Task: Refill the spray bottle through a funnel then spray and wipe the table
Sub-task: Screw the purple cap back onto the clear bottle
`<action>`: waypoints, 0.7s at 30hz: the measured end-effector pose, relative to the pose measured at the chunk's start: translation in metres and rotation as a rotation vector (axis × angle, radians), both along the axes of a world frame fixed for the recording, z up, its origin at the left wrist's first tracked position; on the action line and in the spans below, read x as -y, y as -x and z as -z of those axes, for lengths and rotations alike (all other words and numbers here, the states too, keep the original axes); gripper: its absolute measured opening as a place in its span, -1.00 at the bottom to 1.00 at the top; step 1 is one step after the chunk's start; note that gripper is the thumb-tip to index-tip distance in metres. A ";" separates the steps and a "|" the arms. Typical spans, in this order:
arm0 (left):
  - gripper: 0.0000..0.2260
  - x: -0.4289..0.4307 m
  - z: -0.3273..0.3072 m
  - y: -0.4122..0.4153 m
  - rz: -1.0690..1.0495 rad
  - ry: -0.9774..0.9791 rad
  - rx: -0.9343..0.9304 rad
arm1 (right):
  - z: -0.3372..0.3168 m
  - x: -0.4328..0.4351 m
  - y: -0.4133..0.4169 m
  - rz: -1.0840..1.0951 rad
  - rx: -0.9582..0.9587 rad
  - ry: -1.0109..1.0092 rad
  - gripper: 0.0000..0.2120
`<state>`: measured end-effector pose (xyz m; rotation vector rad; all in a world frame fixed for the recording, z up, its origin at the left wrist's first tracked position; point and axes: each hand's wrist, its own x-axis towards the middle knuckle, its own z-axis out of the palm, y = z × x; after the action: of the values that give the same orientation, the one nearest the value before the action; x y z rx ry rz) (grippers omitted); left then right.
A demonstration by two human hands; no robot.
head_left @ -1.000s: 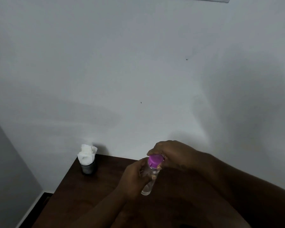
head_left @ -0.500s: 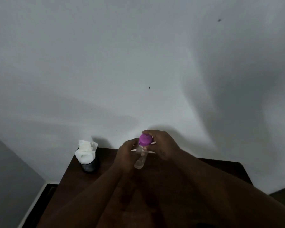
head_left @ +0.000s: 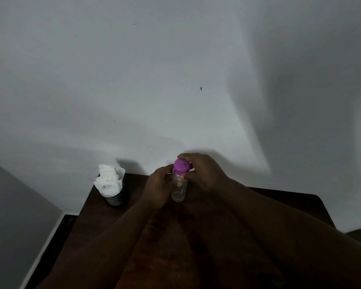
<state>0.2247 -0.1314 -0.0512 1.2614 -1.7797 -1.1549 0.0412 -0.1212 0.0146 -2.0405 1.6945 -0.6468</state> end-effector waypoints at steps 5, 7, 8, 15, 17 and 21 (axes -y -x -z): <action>-0.61 -0.002 -0.001 -0.002 0.013 -0.017 -0.001 | 0.000 -0.006 -0.001 0.007 -0.013 -0.001 -0.41; -0.58 -0.002 -0.005 -0.002 0.023 -0.035 -0.003 | -0.004 -0.007 -0.001 0.005 -0.024 -0.029 -0.37; -0.54 -0.002 -0.006 -0.003 0.038 -0.049 0.002 | -0.008 -0.008 0.000 0.004 -0.025 -0.051 -0.34; -0.13 0.002 -0.013 -0.021 0.060 -0.173 0.071 | -0.038 -0.030 0.009 -0.013 -0.093 -0.119 -0.19; -0.13 -0.006 -0.021 -0.022 0.048 -0.213 0.063 | -0.042 -0.041 0.015 -0.013 -0.109 -0.125 -0.19; -0.14 -0.041 -0.034 -0.024 -0.029 -0.188 0.110 | -0.046 -0.075 0.031 -0.017 -0.042 -0.145 -0.24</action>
<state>0.2485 -0.0906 -0.0171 1.4808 -1.7572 -1.2826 0.0099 -0.0461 0.0609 -1.9777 1.6936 -0.4638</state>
